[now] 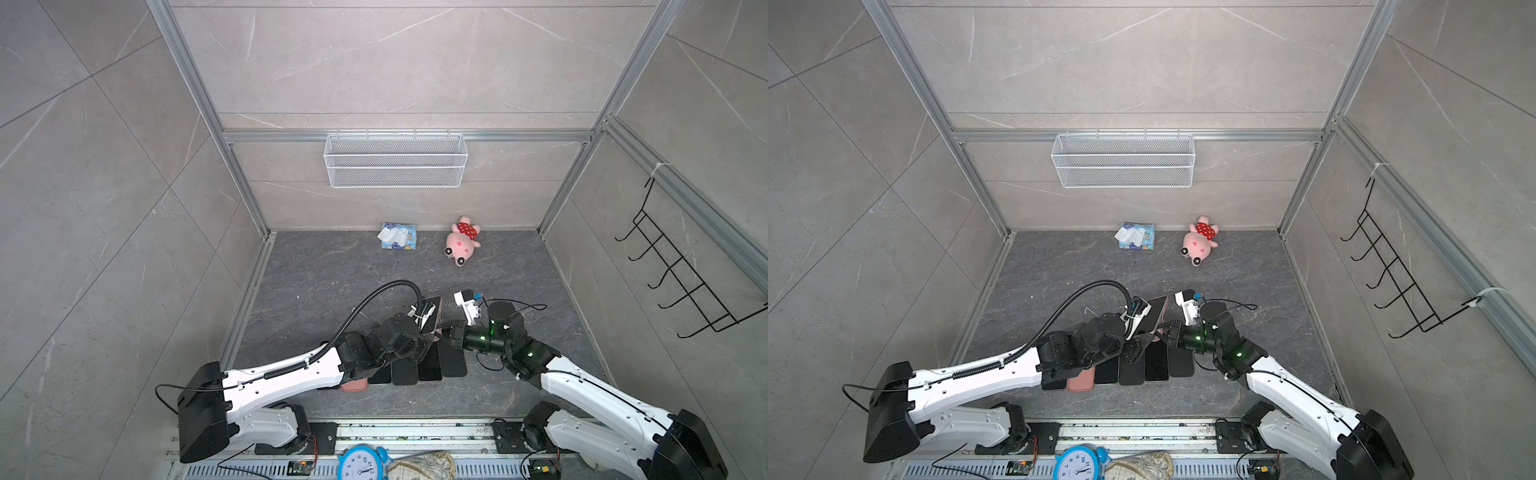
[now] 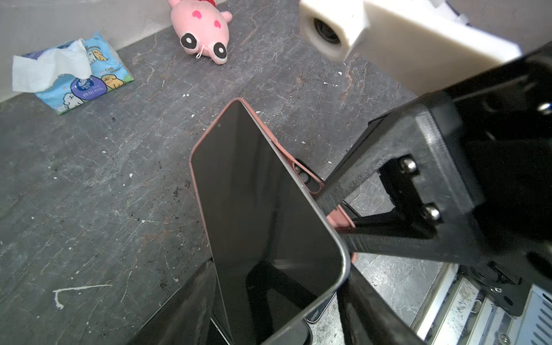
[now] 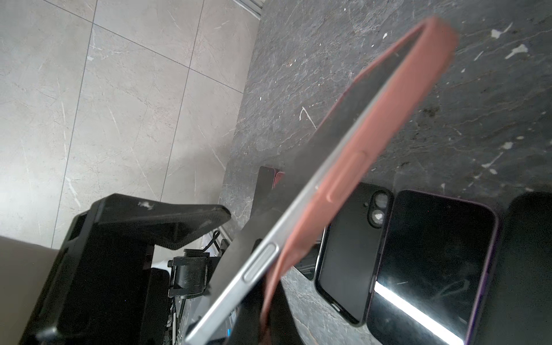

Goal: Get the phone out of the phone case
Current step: 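Pull the silver phone out with the left gripper while the right holds the pink case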

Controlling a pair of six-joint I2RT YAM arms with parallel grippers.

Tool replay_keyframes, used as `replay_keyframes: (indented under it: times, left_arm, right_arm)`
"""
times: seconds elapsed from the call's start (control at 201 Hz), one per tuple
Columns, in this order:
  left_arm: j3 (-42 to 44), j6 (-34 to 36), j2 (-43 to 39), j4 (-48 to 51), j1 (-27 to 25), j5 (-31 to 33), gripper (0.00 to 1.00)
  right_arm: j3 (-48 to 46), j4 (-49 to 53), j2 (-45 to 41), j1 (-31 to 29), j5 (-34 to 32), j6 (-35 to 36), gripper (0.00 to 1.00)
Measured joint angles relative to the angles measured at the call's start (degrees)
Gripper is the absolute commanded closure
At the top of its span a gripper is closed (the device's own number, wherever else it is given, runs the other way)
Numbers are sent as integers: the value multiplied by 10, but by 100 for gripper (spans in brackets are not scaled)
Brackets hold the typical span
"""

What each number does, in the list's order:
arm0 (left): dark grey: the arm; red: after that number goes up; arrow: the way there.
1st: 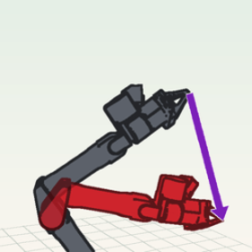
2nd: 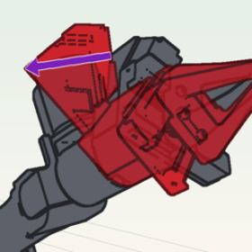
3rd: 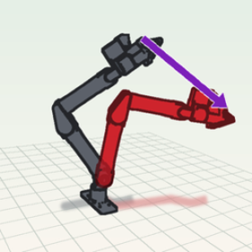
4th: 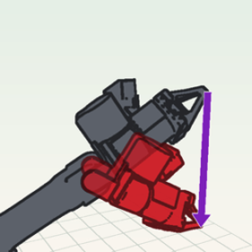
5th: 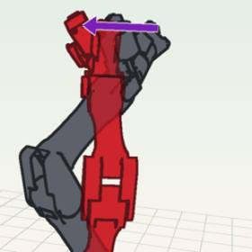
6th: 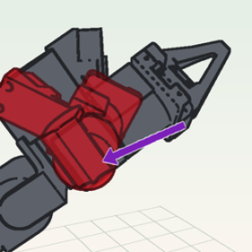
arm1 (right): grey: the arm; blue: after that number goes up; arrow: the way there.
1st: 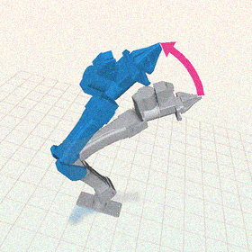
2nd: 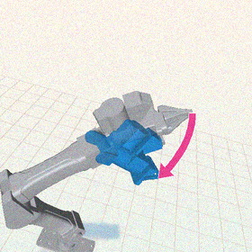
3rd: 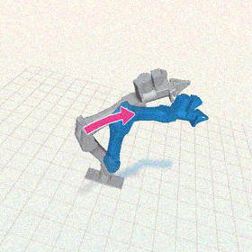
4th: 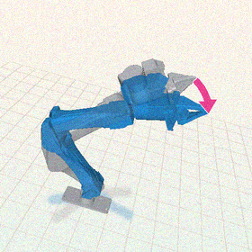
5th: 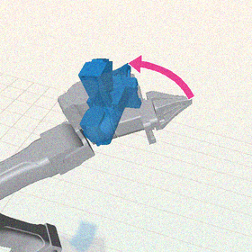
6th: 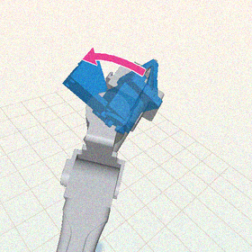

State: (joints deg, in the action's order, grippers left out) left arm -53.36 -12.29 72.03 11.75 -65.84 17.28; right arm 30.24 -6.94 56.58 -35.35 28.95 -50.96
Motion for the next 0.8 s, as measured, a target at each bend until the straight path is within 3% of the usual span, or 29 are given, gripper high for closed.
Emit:
replay_keyframes:
  times: [0.394, 0.658, 0.802]
  left_arm:
    - [-4, 20, 24, -16, -2, 9, 79]
    - [-4, 33, 30, -17, -6, 19, 98]
    - [-4, 34, 30, -20, -18, 37, 100]
  right_arm:
    - [0, 9, -2, -8, -5, 0, 100]
    - [0, 45, -23, -11, -14, 4, 100]
    - [0, 68, -38, -13, -21, 11, 100]
